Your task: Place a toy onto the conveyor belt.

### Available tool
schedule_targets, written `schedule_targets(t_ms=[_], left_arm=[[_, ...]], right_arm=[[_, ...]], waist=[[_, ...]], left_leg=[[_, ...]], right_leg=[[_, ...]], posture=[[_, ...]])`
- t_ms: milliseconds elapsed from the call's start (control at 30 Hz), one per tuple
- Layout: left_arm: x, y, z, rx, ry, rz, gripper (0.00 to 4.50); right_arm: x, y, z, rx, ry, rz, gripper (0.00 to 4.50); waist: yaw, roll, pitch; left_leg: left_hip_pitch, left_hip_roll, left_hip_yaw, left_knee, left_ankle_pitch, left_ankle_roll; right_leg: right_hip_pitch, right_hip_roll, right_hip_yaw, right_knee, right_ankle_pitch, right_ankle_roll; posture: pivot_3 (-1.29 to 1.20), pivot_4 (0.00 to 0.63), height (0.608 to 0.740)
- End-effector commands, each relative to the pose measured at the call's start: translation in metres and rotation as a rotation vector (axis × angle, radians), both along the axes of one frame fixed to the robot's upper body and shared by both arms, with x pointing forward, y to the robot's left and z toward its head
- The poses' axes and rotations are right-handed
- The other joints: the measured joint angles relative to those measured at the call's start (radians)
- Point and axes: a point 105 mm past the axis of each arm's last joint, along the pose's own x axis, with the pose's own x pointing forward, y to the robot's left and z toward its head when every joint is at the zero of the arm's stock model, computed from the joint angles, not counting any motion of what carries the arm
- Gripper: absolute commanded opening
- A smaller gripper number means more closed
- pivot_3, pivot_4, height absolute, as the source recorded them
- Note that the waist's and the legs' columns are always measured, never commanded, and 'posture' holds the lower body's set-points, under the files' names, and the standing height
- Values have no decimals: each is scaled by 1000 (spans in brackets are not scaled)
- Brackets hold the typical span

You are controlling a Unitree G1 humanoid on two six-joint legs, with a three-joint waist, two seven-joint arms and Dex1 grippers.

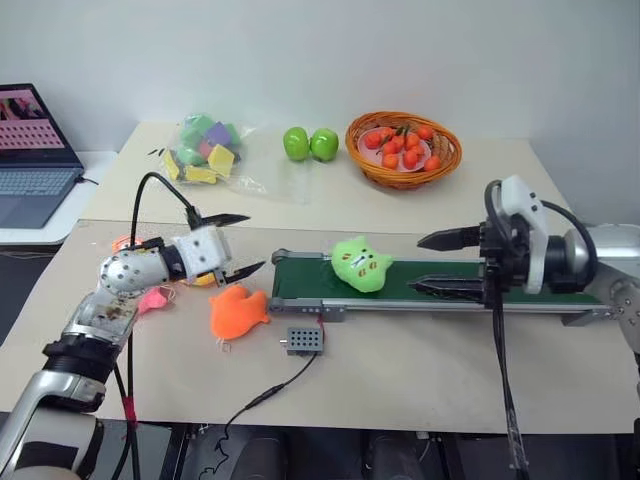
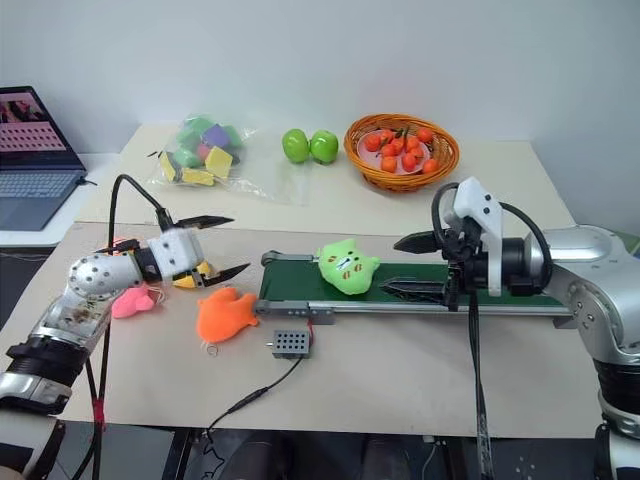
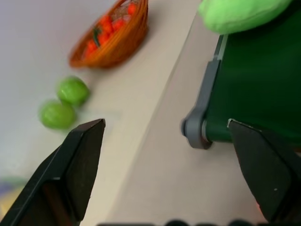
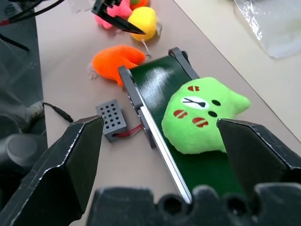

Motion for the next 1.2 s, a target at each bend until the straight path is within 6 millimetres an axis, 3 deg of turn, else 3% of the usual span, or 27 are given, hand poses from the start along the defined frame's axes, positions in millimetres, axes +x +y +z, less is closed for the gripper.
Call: schedule_targets(t_ms=[33,200,333,533,733,1200], left_arm=[[-9,17,46,-207,187,32,4441],[-39,-5,81,-292,288,-123,4441],[-47,-27,82,-230,299,-202,4441],[-41,-59,77,-162,301,-306,4441],[-26,-72,86,-201,233,-308,4441],[-16,-97,119,-304,133,-360,4441]], right_arm=[[5,-27,20,-48,-93,-68,4500],[5,-39,34,-48,-120,-90,4500],[1,-28,40,-26,-131,-53,4500],[0,-25,43,-27,-154,-38,4500],[-3,-26,53,-24,-187,-53,4500],[5,-19,57,-5,-214,-81,4500]], waist=[[-4,0,0],[-11,0,0],[-10,0,0],[-5,0,0],[-3,0,0],[1,0,0]], left_leg=[[0,0,0,0,0,0],[1,0,0,-1,0,0],[2,0,0,-1,0,0],[4,-1,0,-1,0,0],[3,-1,0,-1,1,-3],[2,-1,-1,0,1,-2]], right_leg=[[0,0,0,0,0,0],[0,0,0,-1,-1,1],[1,0,1,0,-1,1],[4,0,1,-1,-1,1],[3,0,1,-1,-1,1],[3,0,1,-1,-1,1]], posture=[[0,150,738],[0,150,738],[0,150,738],[0,150,738],[0,150,738],[0,150,738]])
